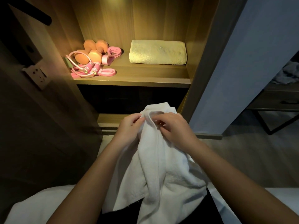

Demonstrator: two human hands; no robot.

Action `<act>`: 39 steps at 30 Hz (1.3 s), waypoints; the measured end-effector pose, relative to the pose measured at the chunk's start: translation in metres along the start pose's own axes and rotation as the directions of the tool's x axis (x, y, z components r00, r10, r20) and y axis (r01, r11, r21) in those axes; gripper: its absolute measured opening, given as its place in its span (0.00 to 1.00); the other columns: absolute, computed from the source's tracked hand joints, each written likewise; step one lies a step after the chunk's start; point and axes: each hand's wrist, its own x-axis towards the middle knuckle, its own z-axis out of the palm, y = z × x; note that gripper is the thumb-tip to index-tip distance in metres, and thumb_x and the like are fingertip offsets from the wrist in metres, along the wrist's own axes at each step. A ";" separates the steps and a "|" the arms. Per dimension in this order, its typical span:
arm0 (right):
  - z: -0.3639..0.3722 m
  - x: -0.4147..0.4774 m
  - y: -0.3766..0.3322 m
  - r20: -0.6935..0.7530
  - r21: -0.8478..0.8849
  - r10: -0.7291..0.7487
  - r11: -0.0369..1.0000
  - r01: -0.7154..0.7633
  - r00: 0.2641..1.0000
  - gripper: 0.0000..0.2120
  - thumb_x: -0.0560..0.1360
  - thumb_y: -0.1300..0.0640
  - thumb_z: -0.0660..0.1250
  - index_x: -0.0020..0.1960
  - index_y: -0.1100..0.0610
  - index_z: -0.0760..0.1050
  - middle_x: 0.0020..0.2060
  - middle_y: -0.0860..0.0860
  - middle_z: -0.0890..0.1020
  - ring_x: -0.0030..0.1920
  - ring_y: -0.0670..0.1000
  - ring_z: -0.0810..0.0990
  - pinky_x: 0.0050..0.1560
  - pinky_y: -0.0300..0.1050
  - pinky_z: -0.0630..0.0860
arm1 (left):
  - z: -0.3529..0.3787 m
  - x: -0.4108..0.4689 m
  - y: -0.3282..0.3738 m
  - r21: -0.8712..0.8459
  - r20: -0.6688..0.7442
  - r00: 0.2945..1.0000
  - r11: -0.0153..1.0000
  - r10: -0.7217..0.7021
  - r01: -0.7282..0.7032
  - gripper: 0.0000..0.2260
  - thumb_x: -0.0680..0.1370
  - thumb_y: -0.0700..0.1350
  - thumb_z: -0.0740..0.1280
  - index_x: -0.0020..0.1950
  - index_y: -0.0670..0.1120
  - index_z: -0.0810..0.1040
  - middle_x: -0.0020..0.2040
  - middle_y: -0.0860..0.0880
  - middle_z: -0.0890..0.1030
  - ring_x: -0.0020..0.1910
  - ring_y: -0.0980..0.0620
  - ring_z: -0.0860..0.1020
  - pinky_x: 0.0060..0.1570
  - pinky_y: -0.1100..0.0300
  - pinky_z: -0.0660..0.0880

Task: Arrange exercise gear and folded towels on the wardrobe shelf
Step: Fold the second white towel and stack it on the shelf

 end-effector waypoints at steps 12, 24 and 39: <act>-0.001 0.001 -0.014 0.054 0.402 0.351 0.849 -0.342 0.935 0.06 0.79 0.55 0.63 0.45 0.54 0.77 0.38 0.46 0.79 0.39 0.44 0.78 0.43 0.45 0.79 | -0.009 0.012 -0.003 0.209 0.003 0.985 0.963 0.173 -0.170 0.03 0.79 0.47 0.66 0.46 0.51 0.79 0.48 0.54 0.77 0.48 0.57 0.76 0.45 0.66 0.73; -0.051 0.003 -0.020 0.251 0.725 0.431 0.509 -0.463 0.867 0.07 0.79 0.58 0.63 0.51 0.61 0.76 0.44 0.55 0.79 0.44 0.51 0.77 0.47 0.48 0.73 | -0.021 0.043 0.052 0.114 0.399 0.876 0.932 0.273 -0.343 0.17 0.80 0.40 0.64 0.66 0.55 0.74 0.62 0.60 0.73 0.60 0.68 0.71 0.54 0.70 0.72; -0.071 -0.021 0.007 0.230 0.639 0.420 0.615 -0.462 0.878 0.08 0.80 0.56 0.61 0.49 0.56 0.77 0.46 0.57 0.80 0.44 0.51 0.78 0.43 0.44 0.75 | 0.008 0.044 0.056 0.135 0.486 0.732 0.787 0.477 -0.602 0.07 0.71 0.45 0.70 0.37 0.55 0.74 0.46 0.56 0.75 0.41 0.54 0.74 0.39 0.63 0.72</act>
